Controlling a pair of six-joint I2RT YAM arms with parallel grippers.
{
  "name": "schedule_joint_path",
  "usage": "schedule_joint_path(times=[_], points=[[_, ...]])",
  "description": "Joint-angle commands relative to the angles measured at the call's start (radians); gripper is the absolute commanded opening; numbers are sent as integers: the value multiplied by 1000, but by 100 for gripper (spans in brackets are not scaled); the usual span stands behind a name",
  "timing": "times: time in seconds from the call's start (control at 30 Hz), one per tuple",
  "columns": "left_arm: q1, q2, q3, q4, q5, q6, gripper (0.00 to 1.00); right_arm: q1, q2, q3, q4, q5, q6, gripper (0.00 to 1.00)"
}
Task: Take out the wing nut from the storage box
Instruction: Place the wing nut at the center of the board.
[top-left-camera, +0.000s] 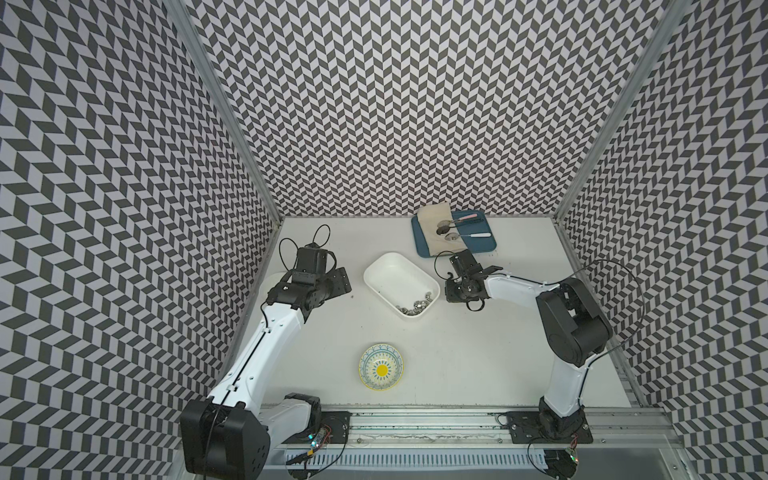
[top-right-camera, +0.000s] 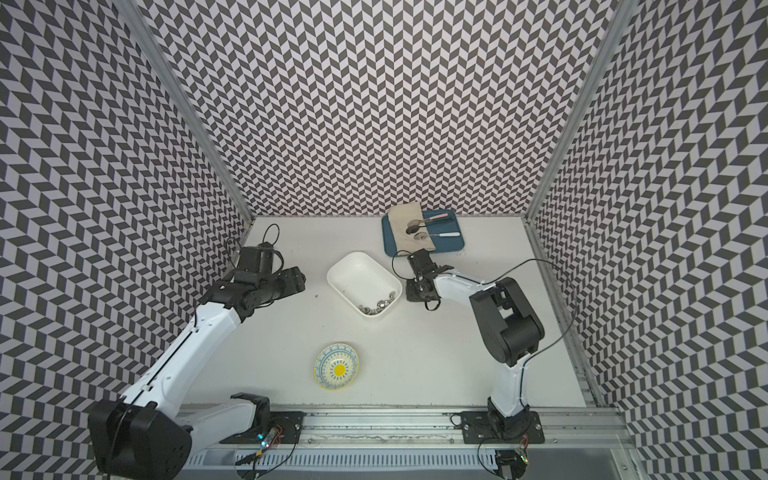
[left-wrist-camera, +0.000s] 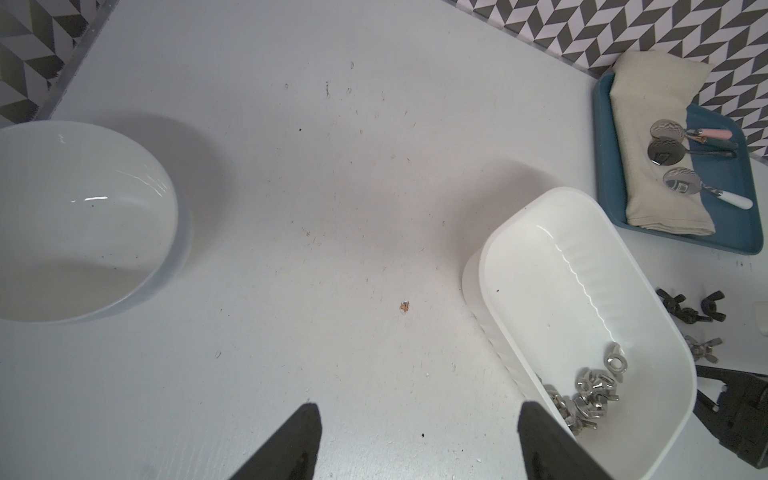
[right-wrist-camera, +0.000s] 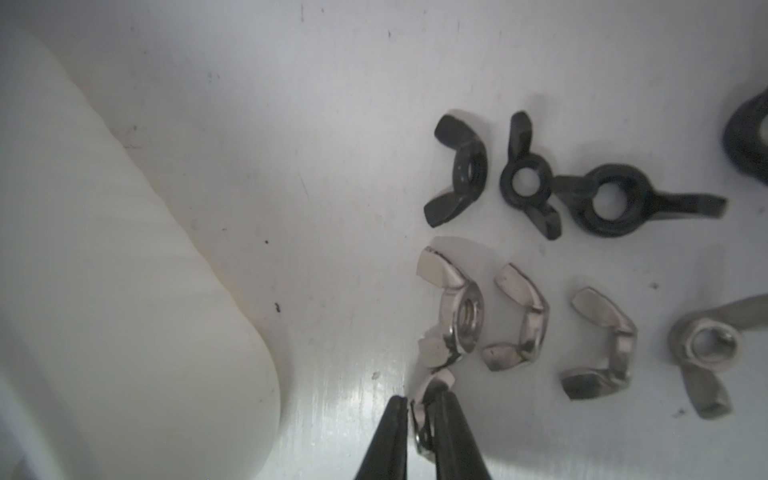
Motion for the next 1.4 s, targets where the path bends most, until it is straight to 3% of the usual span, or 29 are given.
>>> schedule_joint_path(times=[0.0,0.57,0.8,0.97,1.37], points=[[7,-10,16,-3,-4,7,79,2,8,-1,23,-4,8,21],[6,6,15,12,-4,1,79,53,-87,265,-137,-12,-47,31],[7,9,12,12,-3,-3,79,208,61,488,-270,-42,-189,31],[6,-4,3,9,-11,-3,79,261,185,604,-391,-55,-266,35],[6,-1,6,7,-8,-2,79,284,299,647,-478,-72,-294,41]])
